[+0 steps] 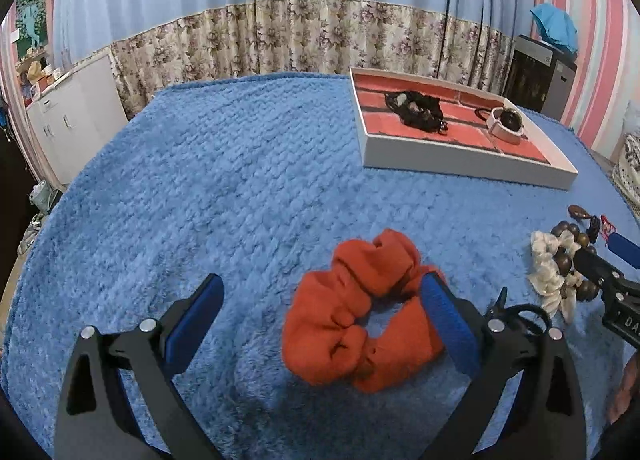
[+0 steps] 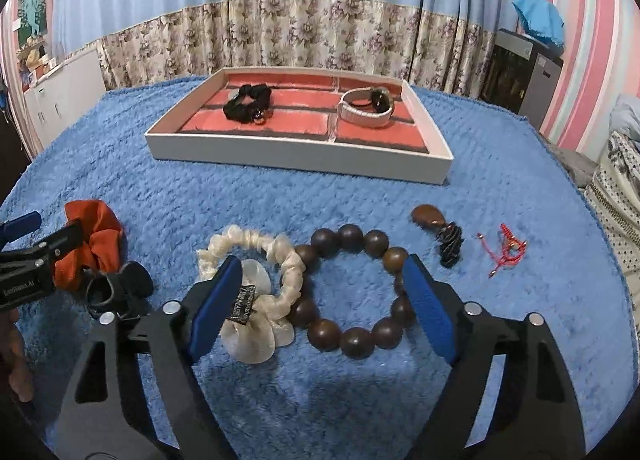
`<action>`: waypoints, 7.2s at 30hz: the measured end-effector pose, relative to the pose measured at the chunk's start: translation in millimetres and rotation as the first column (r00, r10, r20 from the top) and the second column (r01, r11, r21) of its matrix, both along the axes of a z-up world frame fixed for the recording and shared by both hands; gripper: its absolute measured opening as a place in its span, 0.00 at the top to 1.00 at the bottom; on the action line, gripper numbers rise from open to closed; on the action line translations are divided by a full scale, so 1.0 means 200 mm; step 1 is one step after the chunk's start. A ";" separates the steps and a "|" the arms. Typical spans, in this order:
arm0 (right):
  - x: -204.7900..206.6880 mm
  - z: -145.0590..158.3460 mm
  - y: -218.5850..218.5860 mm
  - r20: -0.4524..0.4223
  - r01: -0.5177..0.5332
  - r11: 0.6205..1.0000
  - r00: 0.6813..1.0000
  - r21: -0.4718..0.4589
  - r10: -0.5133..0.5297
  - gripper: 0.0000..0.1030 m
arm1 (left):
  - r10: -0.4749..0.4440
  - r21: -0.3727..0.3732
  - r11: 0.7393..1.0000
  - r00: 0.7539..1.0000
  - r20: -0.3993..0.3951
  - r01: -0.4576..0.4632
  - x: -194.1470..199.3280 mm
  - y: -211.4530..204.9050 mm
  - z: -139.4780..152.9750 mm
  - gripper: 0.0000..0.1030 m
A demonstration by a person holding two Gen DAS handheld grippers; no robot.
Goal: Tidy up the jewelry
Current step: 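Move both open tools back toward the remaining jewelry on the bed, then grasp the orange scrunchie with left tool while right tool grasps the cream scrunchie, then carry both scrunchies over the tray and lower them inside, then open both tools and lift them back toward the bed, then grasp the wooden bead bracelet with left tool while right tool grasps the red cord pendant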
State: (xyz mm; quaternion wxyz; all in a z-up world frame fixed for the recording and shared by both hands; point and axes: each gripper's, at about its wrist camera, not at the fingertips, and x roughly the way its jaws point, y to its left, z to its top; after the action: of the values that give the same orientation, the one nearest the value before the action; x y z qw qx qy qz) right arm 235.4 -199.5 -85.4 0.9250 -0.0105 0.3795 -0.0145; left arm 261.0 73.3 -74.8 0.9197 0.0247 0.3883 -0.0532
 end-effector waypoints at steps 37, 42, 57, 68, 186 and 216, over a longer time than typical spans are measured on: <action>0.08 -0.11 0.05 -0.019 -0.015 1.000 1.000 0.008 0.016 0.81 | -0.100 -0.044 0.994 0.995 -0.007 0.100 0.03 -0.03 -0.04 0.70; 0.08 -0.11 0.05 -0.019 -0.013 1.000 1.000 0.012 0.013 0.83 | -0.100 -0.047 0.994 0.995 -0.009 0.100 0.03 -0.03 -0.04 0.74; 0.07 -0.10 0.04 -0.015 -0.011 1.000 1.000 0.011 0.011 0.83 | -0.104 -0.053 0.993 0.995 -0.011 0.103 0.02 -0.03 -0.04 0.78; 0.06 -0.09 0.03 -0.009 -0.008 1.000 1.000 0.020 0.008 0.83 | -0.107 -0.059 0.993 0.994 -0.003 0.107 0.02 -0.05 -0.03 0.78; 0.42 0.43 -0.70 0.134 0.127 0.992 0.983 0.017 -0.128 0.04 | -0.152 0.024 0.988 0.973 0.172 0.150 0.41 -0.64 0.55 0.08; -0.04 0.31 -0.92 0.170 0.154 0.988 0.973 0.020 -0.155 0.04 | -0.155 -0.048 0.986 0.982 0.106 0.160 -0.01 -0.85 0.43 0.08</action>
State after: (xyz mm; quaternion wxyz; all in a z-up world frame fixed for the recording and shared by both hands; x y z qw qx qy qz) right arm 226.7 -383.1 -22.8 0.9503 0.0232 0.2984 -0.0860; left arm 259.2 -95.8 12.1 0.9315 0.0323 0.3360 -0.1353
